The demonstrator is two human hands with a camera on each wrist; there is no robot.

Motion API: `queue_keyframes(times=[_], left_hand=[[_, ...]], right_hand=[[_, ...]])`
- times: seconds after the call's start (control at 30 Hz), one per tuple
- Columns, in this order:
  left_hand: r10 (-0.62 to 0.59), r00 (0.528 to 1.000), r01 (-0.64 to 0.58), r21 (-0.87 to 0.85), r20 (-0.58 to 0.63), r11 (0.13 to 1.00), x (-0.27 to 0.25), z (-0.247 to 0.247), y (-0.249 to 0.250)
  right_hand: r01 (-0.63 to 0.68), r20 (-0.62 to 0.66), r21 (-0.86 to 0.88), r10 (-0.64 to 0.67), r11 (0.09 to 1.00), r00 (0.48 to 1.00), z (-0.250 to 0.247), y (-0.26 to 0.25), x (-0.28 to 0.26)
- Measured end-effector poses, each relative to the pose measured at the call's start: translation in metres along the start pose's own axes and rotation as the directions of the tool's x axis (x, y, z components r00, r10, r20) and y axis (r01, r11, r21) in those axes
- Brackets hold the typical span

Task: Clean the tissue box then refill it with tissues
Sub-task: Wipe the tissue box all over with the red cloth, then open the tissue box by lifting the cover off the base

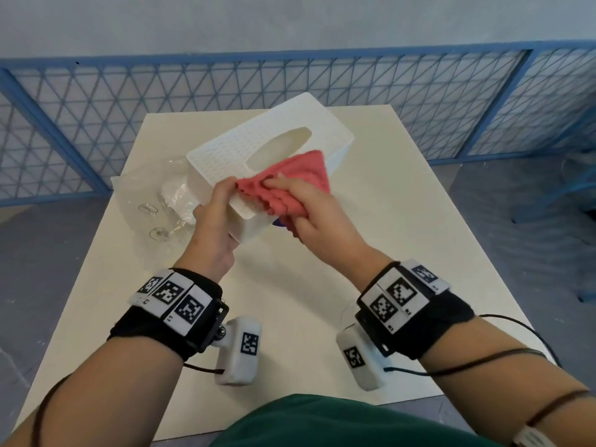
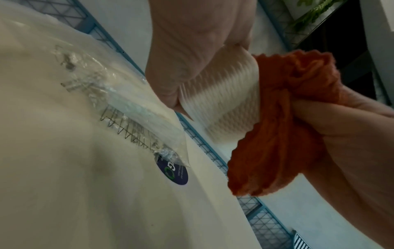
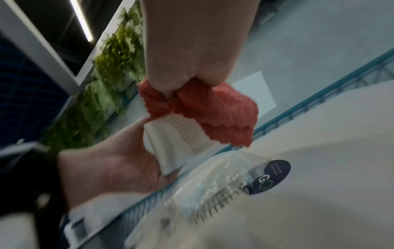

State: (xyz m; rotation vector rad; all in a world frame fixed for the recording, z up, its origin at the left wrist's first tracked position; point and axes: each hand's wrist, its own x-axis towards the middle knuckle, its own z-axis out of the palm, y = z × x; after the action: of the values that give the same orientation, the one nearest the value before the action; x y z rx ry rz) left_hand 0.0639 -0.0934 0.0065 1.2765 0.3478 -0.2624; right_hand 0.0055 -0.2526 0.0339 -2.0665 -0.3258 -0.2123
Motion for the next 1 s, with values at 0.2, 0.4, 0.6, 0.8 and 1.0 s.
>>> queue_keyframes(times=[0.2,0.4,0.6,0.8,1.0], left_hand=[[0.063,0.979,-0.058,0.031,-0.194,0.998,-0.003,-0.016,0.007],[0.050,0.981,-0.047,0.024,-0.189,0.999,-0.004,-0.025,0.005],[0.018,0.978,-0.008,0.047,-0.207,0.999,-0.007,-0.007,-0.003],[0.047,0.983,-0.036,0.061,-0.178,0.997,-0.006,-0.007,-0.002],[0.099,0.989,-0.089,0.094,-0.112,0.992,-0.013,-0.007,0.001]], right_hand=[[-0.402,-0.353,0.269,0.478,0.875,0.804,-0.036,0.066,0.005],[-0.853,-0.383,0.072,0.804,0.517,0.455,-0.066,0.133,-0.043],[-0.673,-0.166,-0.149,0.653,0.724,0.739,-0.036,0.116,-0.048],[-0.434,-0.010,-0.688,0.591,0.581,0.807,-0.016,0.141,-0.086],[-0.502,-0.079,-0.732,0.674,0.461,0.734,-0.057,0.167,-0.080]])
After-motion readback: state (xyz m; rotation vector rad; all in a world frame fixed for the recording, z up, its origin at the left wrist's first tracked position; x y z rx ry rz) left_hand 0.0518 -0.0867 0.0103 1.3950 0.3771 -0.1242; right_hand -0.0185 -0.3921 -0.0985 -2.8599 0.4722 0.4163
